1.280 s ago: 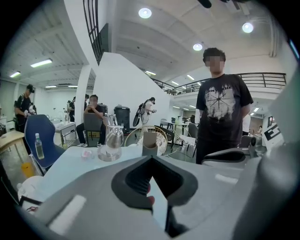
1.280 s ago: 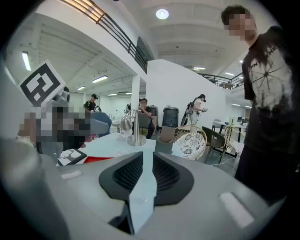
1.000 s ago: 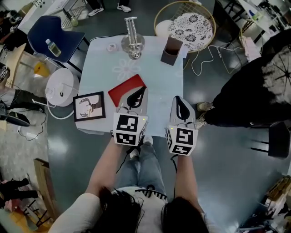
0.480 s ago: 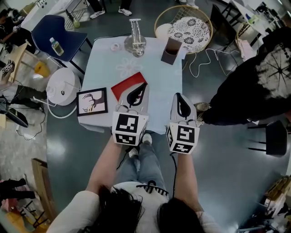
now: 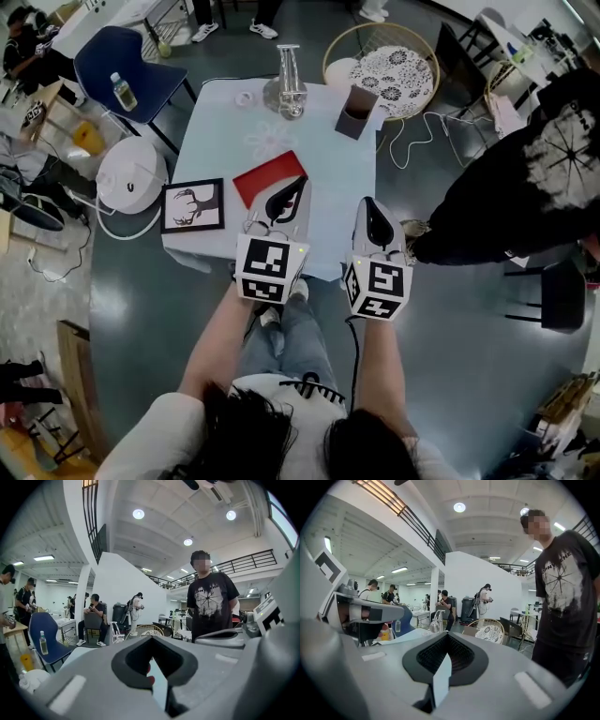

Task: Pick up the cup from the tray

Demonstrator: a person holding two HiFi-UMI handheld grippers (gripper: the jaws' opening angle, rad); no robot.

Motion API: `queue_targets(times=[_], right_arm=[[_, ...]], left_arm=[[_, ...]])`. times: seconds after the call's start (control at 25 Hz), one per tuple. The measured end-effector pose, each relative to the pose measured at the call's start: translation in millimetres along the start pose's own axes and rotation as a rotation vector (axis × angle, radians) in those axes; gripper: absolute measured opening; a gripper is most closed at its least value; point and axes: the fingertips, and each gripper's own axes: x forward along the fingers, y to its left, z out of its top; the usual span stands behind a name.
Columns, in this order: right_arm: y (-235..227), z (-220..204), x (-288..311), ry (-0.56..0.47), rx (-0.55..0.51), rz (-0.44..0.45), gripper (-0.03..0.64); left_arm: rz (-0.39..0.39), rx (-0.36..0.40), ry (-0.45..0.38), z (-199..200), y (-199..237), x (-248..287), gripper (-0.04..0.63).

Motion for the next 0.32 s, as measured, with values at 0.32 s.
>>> queue_targets(times=[0.32], right_arm=[[21,10,-3,-0.008,-0.023,0.019,0.021]], left_arm=[[0.004,-0.002,-0.018,3,9,-15,0.000]])
